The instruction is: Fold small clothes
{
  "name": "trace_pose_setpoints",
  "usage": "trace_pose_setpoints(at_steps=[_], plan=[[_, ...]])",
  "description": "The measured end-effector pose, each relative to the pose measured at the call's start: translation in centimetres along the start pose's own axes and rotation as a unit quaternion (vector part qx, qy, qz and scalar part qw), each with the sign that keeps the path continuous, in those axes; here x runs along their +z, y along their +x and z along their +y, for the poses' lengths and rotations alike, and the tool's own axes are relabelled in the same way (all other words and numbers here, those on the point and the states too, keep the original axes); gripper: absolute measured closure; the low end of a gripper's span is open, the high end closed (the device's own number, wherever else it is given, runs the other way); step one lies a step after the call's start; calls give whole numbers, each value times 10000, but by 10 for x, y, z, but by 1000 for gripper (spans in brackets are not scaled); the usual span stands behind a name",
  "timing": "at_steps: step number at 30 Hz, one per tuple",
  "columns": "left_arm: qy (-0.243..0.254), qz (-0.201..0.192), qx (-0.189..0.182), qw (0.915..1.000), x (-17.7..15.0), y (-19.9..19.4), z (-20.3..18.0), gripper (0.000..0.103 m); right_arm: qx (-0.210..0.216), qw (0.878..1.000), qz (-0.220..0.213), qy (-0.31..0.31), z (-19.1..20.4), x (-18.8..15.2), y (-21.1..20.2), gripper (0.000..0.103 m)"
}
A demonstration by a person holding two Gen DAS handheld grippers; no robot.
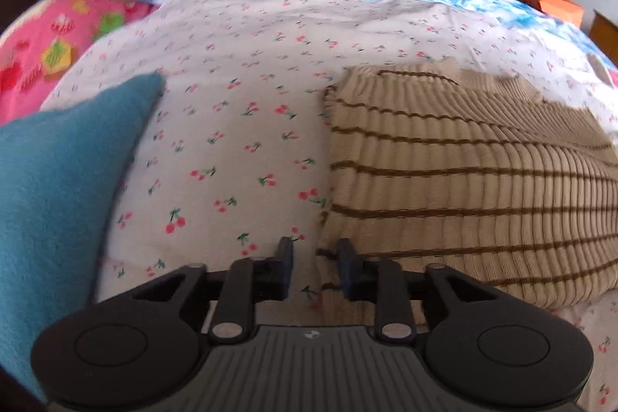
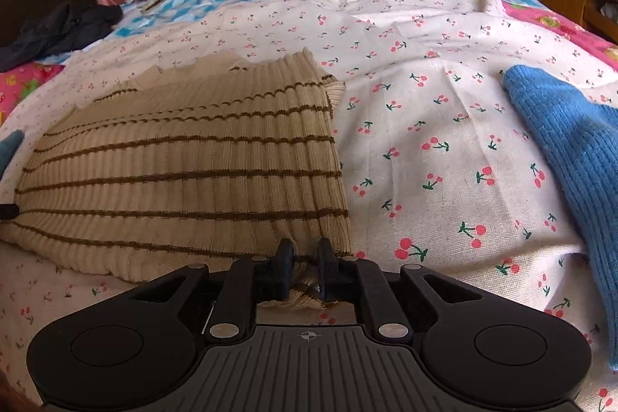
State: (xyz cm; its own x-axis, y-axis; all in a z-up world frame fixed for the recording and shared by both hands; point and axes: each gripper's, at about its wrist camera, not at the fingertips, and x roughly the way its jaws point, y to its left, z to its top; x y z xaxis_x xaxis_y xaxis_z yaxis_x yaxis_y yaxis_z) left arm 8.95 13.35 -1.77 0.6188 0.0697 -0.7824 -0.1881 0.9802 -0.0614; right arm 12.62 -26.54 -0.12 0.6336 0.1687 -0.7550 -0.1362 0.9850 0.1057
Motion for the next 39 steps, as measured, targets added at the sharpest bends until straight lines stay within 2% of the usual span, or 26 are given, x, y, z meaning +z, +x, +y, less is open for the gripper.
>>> trace_pose_setpoints(at_steps=[2,6,9,14,18,23,24,27,32,39], plan=[[-218,-27,-132,9997,1,-3,7,69,26,10000,-12,77,0,-1,-3,93],[-289,-226,-235,9990,-2,-16,6,69,268,9981,-158,529,-9,3,-23,92],[-348,-454,-297,9979,-4,-30,4,69,198,9976,-267,612,-14,2,-36,83],[-400,-673,-587,9952,-7,-42,-1,69,120,9979,-97,633,-22,-7,-37,82],[-302,-500,-662,9961,-9,-32,-7,69,352,9949,141,936,-27,-14,-25,82],[-300,-86,-435,9986,-12,-15,-8,69,500,9939,265,947,-26,-14,-15,82],[-317,-27,-405,9987,-12,-13,-7,69,540,9933,287,985,-27,-13,-13,87],[-324,79,-362,9988,-13,-8,-6,68,637,9917,333,1063,-32,-11,-15,93],[-77,148,-166,9997,-14,-6,-14,67,-34,9989,173,424,-32,-3,-25,95],[-115,253,-112,9996,-13,-3,-12,66,-360,9989,277,69,-27,-5,-13,95]])
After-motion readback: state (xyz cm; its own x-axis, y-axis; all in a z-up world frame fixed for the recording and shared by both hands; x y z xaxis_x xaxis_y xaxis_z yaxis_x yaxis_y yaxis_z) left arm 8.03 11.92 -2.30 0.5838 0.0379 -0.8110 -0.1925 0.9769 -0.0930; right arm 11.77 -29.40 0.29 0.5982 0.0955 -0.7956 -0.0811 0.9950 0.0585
